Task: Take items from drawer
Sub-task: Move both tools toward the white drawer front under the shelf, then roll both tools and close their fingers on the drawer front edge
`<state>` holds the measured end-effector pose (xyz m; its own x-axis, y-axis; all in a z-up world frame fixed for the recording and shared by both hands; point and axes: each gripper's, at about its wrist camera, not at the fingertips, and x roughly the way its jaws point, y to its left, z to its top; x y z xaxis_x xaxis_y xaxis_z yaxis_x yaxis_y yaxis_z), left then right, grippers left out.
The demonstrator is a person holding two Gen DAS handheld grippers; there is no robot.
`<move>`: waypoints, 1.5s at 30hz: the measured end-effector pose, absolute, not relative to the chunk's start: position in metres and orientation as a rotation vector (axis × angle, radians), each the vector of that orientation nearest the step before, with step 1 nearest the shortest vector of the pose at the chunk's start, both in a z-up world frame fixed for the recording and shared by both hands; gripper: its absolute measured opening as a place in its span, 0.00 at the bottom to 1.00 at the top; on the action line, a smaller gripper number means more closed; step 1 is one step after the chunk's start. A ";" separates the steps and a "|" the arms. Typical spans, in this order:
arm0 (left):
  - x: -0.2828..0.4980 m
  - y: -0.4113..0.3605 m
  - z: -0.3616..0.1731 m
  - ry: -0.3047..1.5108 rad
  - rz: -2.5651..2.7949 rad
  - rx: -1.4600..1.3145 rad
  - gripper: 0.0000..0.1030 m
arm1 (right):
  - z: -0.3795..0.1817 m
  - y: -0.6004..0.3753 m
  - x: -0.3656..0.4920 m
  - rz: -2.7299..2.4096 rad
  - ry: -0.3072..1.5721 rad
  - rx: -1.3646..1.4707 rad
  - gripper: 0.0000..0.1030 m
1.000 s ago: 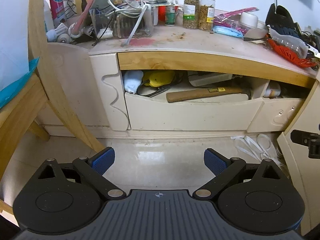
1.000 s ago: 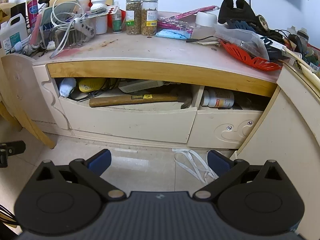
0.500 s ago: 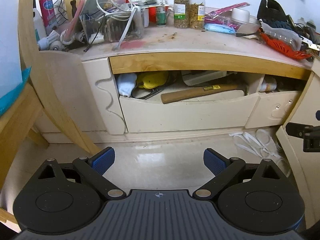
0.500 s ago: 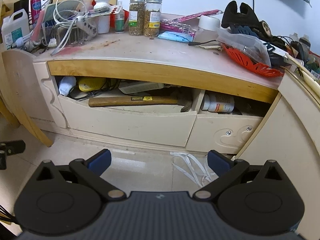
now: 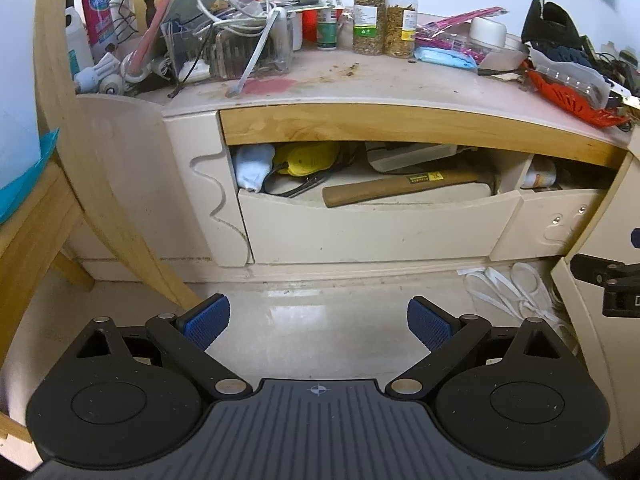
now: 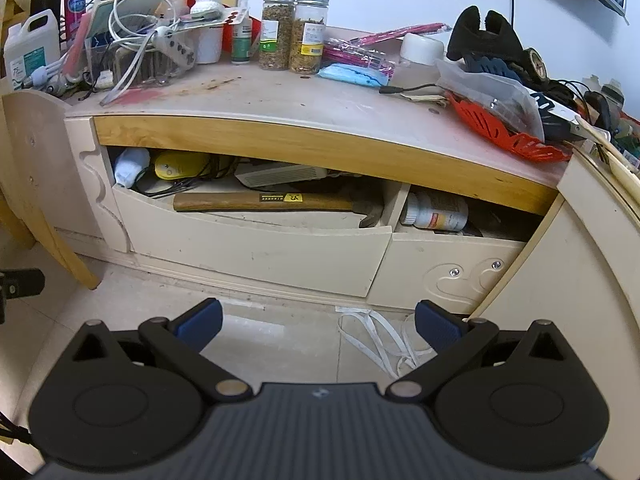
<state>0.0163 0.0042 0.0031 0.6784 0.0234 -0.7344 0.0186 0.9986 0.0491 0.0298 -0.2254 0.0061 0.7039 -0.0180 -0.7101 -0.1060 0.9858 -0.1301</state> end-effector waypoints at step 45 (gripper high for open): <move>0.174 0.018 -0.097 0.796 0.015 0.058 0.95 | -0.094 -0.244 0.167 -0.024 0.796 -0.074 1.00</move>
<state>0.1738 0.0181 -0.0971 0.6999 0.0352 -0.7134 0.0087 0.9983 0.0577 0.1670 -0.2442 -0.0942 0.6998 -0.0489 -0.7127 -0.0066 0.9972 -0.0749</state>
